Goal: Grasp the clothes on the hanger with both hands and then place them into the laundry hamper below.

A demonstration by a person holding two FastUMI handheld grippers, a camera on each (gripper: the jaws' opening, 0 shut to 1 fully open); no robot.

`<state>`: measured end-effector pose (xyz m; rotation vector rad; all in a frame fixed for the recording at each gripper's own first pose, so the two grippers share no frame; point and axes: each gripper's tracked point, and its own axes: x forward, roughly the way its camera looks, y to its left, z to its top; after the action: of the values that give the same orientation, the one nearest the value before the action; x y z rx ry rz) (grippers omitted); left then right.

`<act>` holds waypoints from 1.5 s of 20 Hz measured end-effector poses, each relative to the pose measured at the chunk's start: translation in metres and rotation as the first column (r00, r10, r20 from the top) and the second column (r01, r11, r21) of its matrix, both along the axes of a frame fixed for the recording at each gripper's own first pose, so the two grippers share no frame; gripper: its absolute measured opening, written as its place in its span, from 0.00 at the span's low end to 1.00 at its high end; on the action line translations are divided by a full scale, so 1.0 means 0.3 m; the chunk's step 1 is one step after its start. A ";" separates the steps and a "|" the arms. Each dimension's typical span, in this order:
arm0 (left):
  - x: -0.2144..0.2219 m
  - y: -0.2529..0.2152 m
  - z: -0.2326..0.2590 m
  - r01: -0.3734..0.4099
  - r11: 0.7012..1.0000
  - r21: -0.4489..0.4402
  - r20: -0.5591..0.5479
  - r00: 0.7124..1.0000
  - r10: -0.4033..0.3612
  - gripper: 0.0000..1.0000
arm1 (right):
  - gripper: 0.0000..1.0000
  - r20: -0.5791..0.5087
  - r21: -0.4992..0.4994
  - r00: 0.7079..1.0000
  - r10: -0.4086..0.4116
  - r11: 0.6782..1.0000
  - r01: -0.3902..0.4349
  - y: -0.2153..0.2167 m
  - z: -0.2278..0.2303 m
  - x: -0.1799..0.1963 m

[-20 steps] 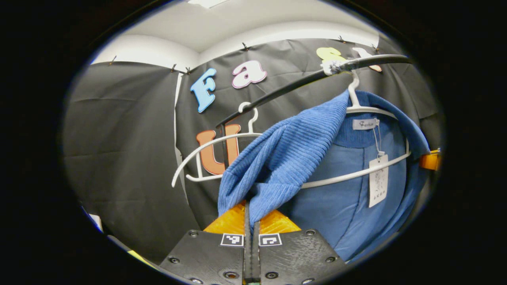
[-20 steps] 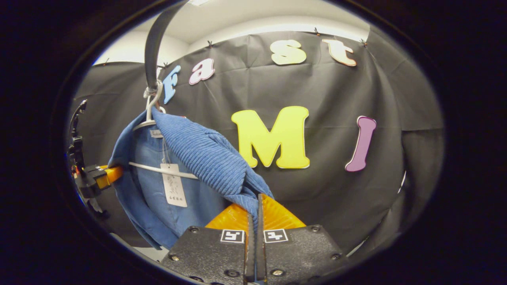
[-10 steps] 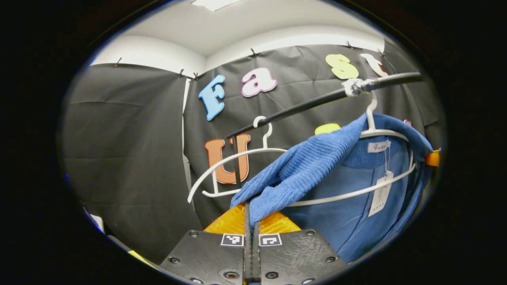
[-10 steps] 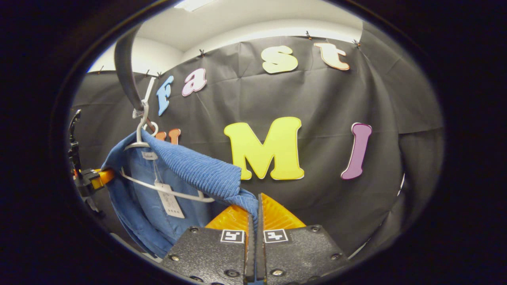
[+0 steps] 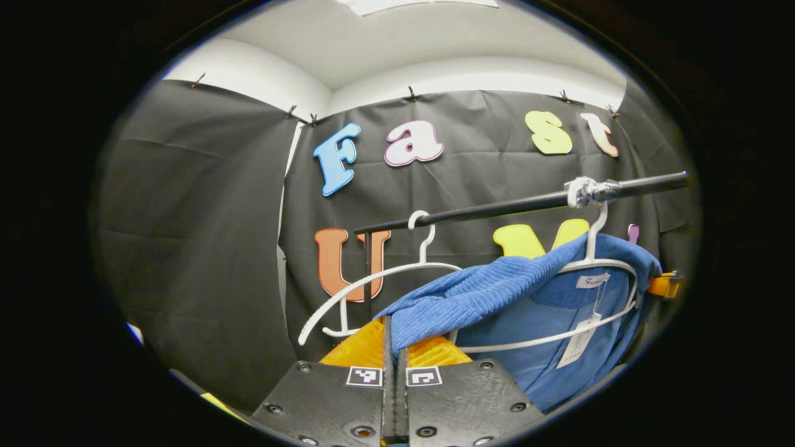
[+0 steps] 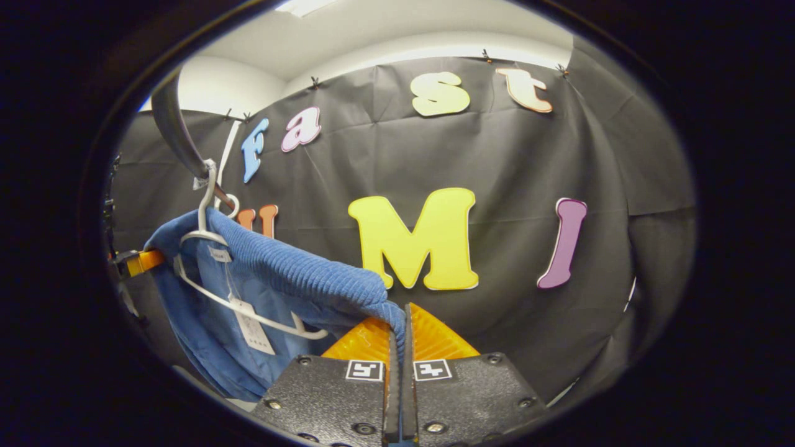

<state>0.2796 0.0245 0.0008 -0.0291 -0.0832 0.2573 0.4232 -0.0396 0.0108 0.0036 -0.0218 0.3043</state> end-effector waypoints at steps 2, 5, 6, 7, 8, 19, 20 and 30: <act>0.011 0.014 0.017 0.014 0.999 -0.029 0.009 1.000 -0.014 0.05 | 0.05 -0.004 0.014 1.000 -0.002 1.000 0.002 0.004 0.008 0.015; 0.045 0.024 0.030 0.036 0.999 -0.029 0.000 0.999 -0.036 0.00 | 0.05 0.002 -0.013 1.000 -0.012 1.000 0.012 0.009 0.017 0.036; 0.055 0.020 0.025 0.052 0.997 -0.052 -0.008 0.999 -0.053 0.00 | 0.05 -0.004 -0.007 1.000 -0.011 1.000 0.011 0.009 0.010 0.046; 0.061 0.022 0.021 0.066 0.995 -0.075 -0.010 0.998 -0.067 0.00 | 0.05 -0.019 0.006 1.000 -0.003 1.000 0.004 0.013 0.005 0.055; 0.073 0.026 0.018 0.081 0.991 -0.107 -0.012 0.997 -0.082 0.00 | 0.05 -0.032 0.020 0.999 0.006 1.000 -0.005 0.018 0.002 0.058; 0.117 0.086 -0.043 0.117 0.963 -0.242 -0.042 0.991 -0.130 0.00 | 0.05 -0.109 0.038 0.994 0.019 0.999 -0.015 0.024 -0.087 0.076; 0.119 0.081 -0.067 0.122 0.956 -0.268 -0.047 0.989 -0.139 0.05 | 0.05 -0.115 0.042 0.993 0.021 0.999 -0.016 0.023 -0.095 0.075; 0.039 0.083 -0.272 0.109 0.947 -0.302 -0.153 0.975 -0.161 0.00 | 0.05 -0.212 0.015 0.977 0.005 1.000 -0.002 0.000 -0.294 -0.008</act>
<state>0.2912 0.0495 -0.0809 -0.3057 0.1333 0.1318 0.4209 -0.0396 -0.0773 0.0509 0.1875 0.3060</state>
